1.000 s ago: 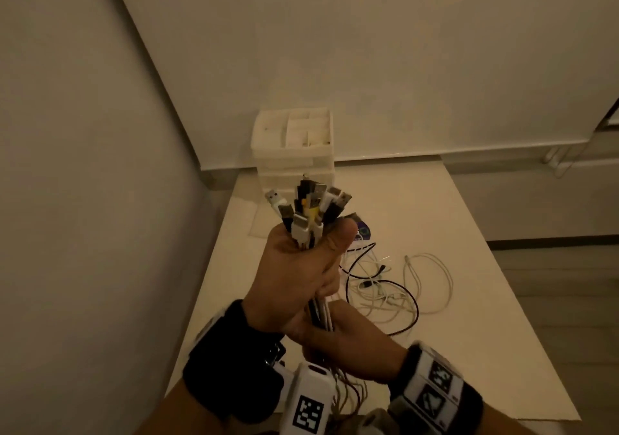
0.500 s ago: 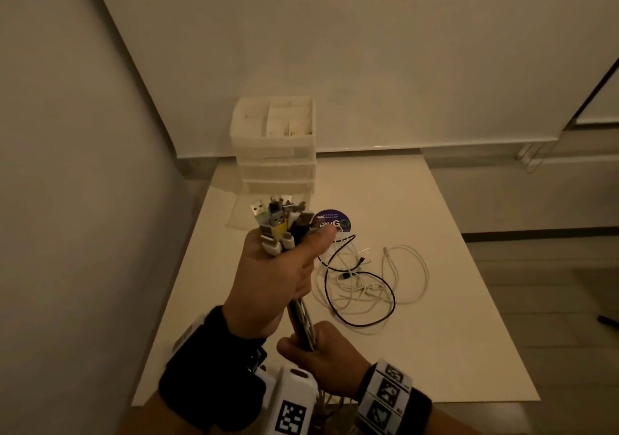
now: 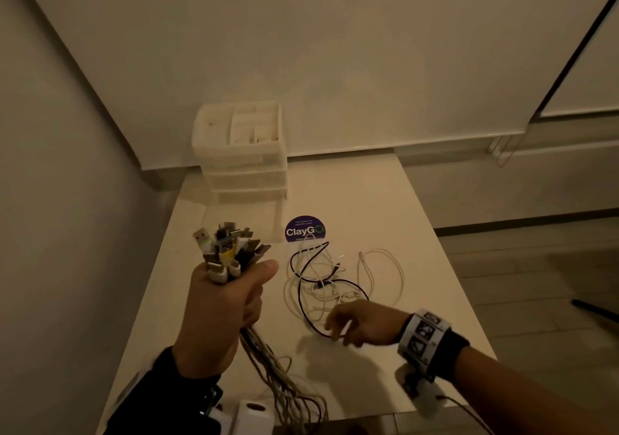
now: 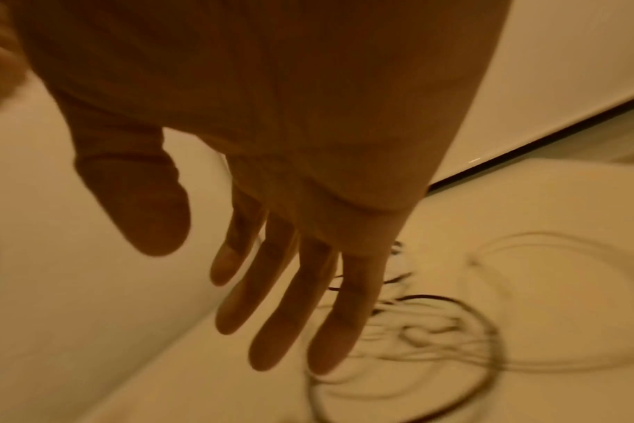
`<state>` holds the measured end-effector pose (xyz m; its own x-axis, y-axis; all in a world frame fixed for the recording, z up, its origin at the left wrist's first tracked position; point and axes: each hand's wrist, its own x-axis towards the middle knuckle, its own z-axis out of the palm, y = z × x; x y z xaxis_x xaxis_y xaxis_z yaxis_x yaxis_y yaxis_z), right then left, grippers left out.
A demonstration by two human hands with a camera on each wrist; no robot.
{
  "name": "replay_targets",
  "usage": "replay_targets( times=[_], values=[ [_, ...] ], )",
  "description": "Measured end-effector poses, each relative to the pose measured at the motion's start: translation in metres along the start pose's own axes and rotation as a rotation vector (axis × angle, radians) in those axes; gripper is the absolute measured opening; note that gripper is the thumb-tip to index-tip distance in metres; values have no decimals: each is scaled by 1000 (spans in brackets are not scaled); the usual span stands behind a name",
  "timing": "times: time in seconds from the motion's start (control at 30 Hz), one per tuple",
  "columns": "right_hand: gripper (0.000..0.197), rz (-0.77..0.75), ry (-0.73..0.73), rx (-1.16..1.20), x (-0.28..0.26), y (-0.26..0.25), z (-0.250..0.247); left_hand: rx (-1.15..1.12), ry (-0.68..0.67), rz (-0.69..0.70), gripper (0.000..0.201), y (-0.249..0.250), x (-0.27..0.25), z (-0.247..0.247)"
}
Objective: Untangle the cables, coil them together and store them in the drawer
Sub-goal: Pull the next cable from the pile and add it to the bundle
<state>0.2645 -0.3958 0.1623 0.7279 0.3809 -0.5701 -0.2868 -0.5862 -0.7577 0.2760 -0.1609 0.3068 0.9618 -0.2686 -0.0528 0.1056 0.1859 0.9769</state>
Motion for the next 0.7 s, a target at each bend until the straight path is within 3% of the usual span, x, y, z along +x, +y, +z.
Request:
replay_targets(
  times=[0.1,0.17,0.23,0.4,0.53,0.6,0.7],
  values=[
    [19,183,341,-135,20,44,-42,5,-13,0,35,-2,5,-1],
    [17,313,530,-134,36,69,-63,22,-30,-6,35,-3,9,0],
    [20,422,620,-143,49,82,-78,8,-48,-30,32,-2,15,4],
    [34,548,649,-196,78,87,-83,-159,-103,-136,20,0,28,11],
    [28,583,654,-169,89,92,-73,-147,-70,-184,20,-5,40,14],
    [21,589,653,-78,91,94,-73,-107,-36,-178,27,-9,43,15],
    [13,577,647,252,86,94,-87,-72,23,-162,17,-12,49,15]
  ],
)
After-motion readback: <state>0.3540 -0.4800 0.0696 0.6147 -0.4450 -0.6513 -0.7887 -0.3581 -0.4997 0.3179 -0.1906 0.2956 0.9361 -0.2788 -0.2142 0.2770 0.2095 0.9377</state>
